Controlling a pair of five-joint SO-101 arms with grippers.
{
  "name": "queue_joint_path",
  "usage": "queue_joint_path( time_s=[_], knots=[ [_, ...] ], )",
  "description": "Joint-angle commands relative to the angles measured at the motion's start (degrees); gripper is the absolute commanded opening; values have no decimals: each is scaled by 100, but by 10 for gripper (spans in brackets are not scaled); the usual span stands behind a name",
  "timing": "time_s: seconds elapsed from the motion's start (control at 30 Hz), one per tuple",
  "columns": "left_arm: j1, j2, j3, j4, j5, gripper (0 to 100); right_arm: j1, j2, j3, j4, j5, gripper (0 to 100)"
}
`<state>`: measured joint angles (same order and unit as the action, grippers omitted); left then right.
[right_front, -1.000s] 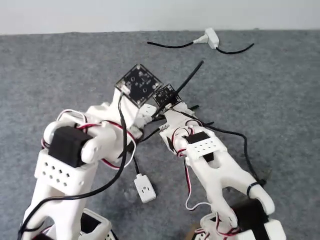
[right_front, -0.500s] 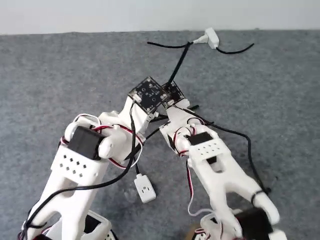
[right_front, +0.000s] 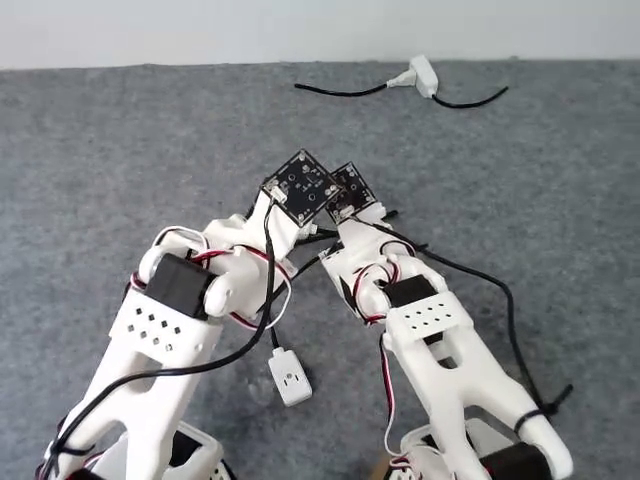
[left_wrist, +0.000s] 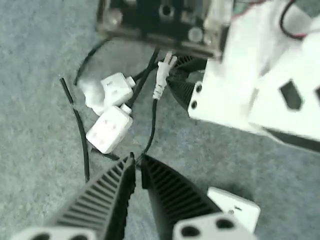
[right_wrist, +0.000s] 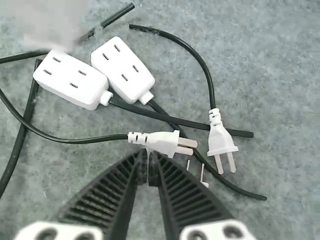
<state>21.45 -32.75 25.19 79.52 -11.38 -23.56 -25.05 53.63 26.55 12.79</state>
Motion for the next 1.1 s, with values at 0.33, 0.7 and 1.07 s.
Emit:
queue_joint_path(
  time_s=[0.33,0.7,1.07],
  knots=[
    [-308,-132,382,-686,-9,12,-268,-207,79,-22,35,9],
    [-3007,475,1613,-3569,2347,13,-233,-207,53,31,-607,11],
    [-3182,633,2589,-5116,2374,16,110,-127,-501,-22,-2321,99]
  ],
)
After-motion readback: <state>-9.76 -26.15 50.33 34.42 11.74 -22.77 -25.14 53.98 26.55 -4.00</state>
